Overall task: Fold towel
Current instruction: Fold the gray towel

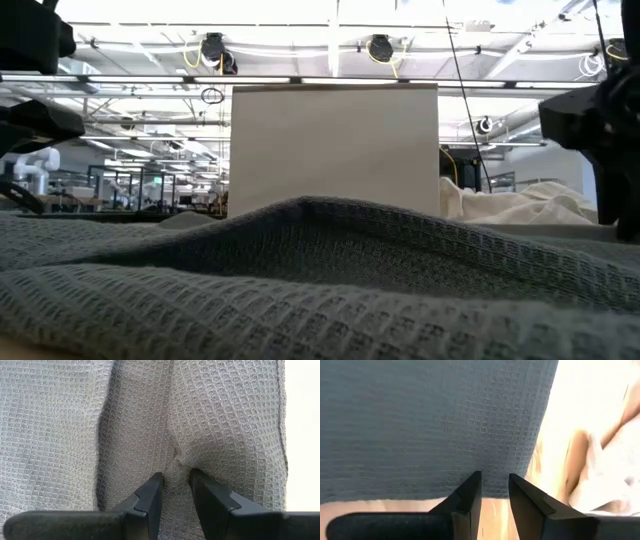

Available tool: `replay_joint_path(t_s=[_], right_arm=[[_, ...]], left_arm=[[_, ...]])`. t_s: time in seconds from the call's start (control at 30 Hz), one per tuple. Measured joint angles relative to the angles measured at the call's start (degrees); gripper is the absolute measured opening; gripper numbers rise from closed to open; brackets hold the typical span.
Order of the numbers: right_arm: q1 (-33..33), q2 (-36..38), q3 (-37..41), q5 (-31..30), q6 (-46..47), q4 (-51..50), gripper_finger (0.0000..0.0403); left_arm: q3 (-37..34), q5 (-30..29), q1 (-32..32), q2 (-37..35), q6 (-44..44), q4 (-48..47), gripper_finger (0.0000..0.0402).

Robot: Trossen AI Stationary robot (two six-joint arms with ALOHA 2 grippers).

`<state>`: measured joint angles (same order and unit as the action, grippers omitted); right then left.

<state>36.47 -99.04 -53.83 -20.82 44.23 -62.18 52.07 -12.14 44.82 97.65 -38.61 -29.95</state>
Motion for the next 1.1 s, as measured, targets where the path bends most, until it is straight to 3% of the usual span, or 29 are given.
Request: replay_joint_path(t_s=[0.13,0.3,0.6,0.83,1.1], right_arm=[[0.0,2.0,-1.4,-1.8,0.1,1.2,0.0084],[0.0,2.9,-1.4,-2.6,-4.5,11.6,0.0084],[1.1,2.9,-1.4,11.7,-12.2,39.8,0.0084],[4.9,2.9,-1.4,16.2,-10.3,53.4,0.0086],[8.6,1.5,-1.5,16.3,-2.5,61.0,0.0148]], left_arm=[[0.0,0.0,-0.1,0.0,0.1,0.0,0.0113],[0.0,0.0,-0.3,0.0,0.1,0.0,0.0113],[0.0,-0.4,-0.3,0.0,1.6,0.0,0.0113],[2.5,-6.5,-0.3,0.2,2.5,-4.9,0.0113],[6.5,-10.9,0.0,0.2,3.4,-11.7,0.0113]])
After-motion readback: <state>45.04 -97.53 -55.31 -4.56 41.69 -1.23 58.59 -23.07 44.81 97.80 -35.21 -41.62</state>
